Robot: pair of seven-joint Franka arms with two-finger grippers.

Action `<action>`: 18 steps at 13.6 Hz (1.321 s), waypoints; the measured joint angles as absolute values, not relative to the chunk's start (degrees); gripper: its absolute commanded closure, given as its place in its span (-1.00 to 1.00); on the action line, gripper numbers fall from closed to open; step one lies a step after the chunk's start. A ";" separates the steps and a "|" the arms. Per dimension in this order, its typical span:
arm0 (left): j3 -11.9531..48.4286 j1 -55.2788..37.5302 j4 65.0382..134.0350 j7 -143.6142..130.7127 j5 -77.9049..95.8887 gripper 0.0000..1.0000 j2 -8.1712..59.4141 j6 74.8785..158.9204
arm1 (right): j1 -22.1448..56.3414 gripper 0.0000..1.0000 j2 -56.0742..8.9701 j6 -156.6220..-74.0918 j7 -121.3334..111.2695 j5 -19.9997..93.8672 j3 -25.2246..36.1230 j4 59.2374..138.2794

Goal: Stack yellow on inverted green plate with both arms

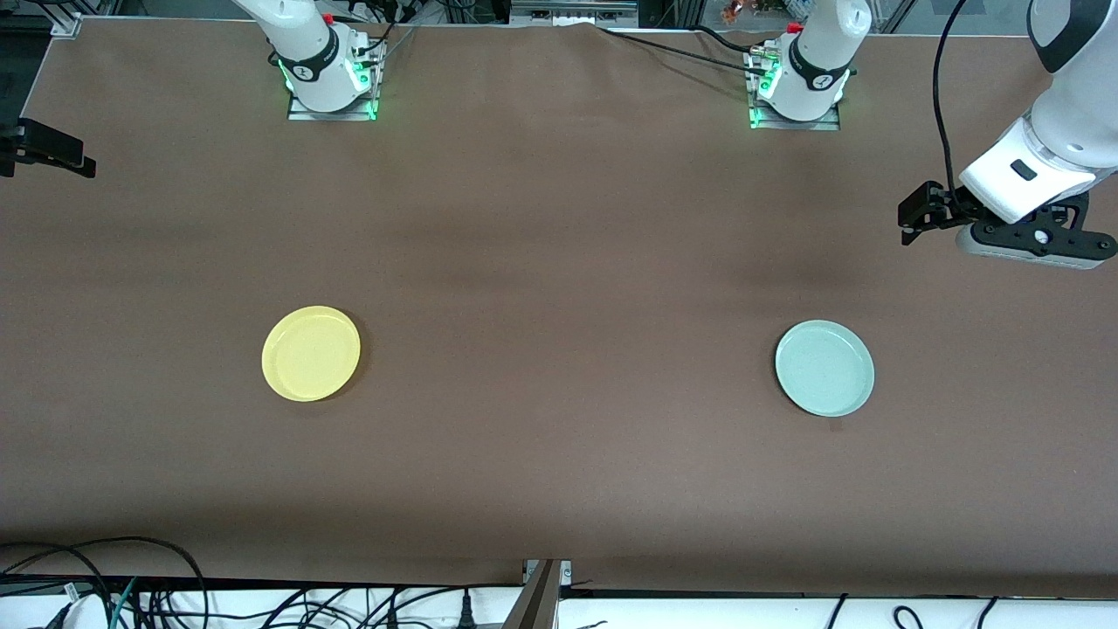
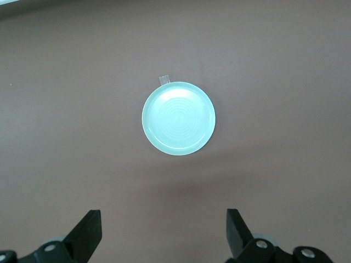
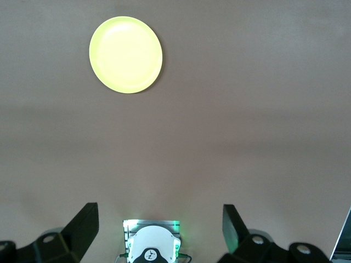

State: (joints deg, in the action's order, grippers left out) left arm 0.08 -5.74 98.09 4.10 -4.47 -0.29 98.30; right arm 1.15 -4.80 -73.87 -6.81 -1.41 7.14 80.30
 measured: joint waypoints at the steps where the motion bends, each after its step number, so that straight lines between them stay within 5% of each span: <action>1: 0.08 -5.74 98.09 4.10 -4.47 -1.00 -0.29 98.30 | 1.15 -1.00 -4.80 -73.87 -6.81 -1.41 7.14 80.30; 18: -0.06 -5.56 96.33 3.69 -4.47 -1.00 4.03 98.49 | 1.13 -1.00 -4.80 -73.87 -6.81 -1.41 7.20 80.30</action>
